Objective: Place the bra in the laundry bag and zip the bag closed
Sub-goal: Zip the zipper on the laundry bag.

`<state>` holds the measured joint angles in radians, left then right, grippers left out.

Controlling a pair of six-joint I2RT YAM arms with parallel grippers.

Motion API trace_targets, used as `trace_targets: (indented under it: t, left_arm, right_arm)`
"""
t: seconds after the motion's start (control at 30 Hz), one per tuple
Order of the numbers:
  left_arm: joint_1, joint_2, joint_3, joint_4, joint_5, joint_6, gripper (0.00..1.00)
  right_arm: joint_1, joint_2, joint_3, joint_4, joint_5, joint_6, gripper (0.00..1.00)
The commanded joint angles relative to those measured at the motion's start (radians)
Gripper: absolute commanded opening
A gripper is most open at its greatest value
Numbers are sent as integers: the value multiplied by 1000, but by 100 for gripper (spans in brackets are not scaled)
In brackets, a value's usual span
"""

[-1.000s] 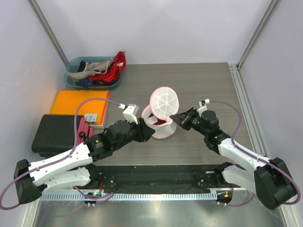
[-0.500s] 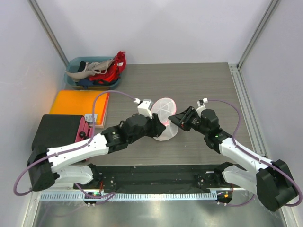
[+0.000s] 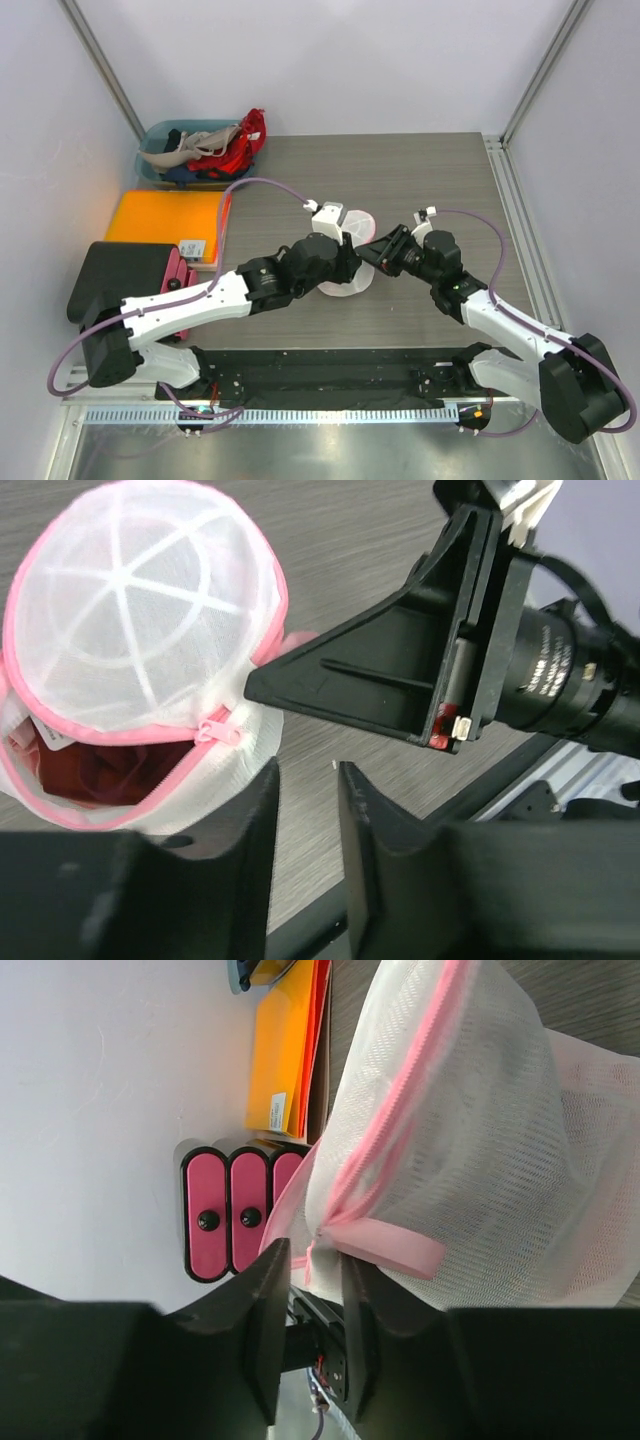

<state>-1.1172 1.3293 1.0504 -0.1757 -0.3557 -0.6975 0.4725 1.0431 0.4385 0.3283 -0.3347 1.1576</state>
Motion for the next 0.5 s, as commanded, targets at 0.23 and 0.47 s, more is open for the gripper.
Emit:
trace_targets:
  t: [0.23,0.47]
  left_arm:
    - [-23,111,105,-93,-146,167,20]
    - [-23,163,152,-149,-203,190,27]
  right_arm:
    - [6,-9,-27,106,-7,-10,9]
    - [6,-8,-27,106,-13,-6,6]
